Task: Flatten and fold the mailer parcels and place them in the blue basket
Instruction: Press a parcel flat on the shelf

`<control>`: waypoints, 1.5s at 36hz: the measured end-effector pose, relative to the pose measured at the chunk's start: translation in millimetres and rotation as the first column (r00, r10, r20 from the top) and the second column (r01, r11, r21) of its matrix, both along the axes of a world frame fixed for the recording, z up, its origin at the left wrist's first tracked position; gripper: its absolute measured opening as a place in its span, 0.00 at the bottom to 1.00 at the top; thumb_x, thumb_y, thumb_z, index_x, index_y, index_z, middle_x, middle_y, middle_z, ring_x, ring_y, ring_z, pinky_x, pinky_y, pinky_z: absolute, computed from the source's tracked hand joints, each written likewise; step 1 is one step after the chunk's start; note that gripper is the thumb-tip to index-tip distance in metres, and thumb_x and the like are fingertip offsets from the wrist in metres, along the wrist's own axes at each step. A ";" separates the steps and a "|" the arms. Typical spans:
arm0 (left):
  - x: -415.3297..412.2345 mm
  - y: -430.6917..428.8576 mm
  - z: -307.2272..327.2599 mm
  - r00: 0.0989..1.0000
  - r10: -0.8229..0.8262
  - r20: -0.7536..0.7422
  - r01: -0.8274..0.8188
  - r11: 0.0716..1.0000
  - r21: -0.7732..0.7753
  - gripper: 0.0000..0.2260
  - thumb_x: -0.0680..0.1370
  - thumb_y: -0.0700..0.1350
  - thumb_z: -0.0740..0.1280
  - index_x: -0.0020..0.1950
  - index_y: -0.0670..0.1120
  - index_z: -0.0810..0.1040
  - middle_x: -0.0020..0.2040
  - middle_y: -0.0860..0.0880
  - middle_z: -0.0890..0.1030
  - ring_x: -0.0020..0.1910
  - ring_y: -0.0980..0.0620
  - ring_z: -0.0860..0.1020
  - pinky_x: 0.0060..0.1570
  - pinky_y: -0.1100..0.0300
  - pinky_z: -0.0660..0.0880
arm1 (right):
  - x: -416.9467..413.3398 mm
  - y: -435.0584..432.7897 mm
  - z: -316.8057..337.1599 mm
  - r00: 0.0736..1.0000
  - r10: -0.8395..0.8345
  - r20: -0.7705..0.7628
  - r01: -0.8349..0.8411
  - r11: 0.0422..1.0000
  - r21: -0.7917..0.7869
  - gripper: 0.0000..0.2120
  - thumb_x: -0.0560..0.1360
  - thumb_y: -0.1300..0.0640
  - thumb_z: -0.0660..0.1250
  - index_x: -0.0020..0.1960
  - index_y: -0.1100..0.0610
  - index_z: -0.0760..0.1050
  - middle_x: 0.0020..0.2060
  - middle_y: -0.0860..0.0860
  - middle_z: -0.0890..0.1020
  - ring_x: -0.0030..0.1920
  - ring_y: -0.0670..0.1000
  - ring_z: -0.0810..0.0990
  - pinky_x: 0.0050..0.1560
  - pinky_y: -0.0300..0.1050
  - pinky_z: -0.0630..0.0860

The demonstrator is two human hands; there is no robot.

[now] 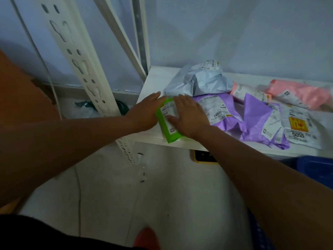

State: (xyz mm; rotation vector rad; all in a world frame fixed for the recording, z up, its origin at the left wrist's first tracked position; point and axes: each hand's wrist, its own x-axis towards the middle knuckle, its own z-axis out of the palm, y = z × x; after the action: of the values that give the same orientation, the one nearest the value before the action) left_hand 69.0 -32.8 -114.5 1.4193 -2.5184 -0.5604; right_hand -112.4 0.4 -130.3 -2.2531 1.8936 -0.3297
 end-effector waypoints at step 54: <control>-24.6 7.3 -57.0 0.971 0.175 0.160 -0.142 0.970 -0.198 0.24 0.86 0.51 0.45 0.82 0.49 0.49 0.82 0.45 0.48 0.81 0.47 0.45 0.78 0.50 0.42 | 16.1 1.4 -38.0 1.000 -0.014 -0.018 0.013 0.998 -0.060 0.41 0.72 0.41 0.31 0.80 0.56 0.56 0.79 0.53 0.58 0.80 0.51 0.52 0.78 0.49 0.46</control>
State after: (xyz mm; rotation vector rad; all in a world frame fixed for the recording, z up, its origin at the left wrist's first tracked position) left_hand 44.4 -25.5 -171.5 1.6432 -2.4780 -0.1723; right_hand -96.4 1.8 -168.3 -2.2894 1.9339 -0.3736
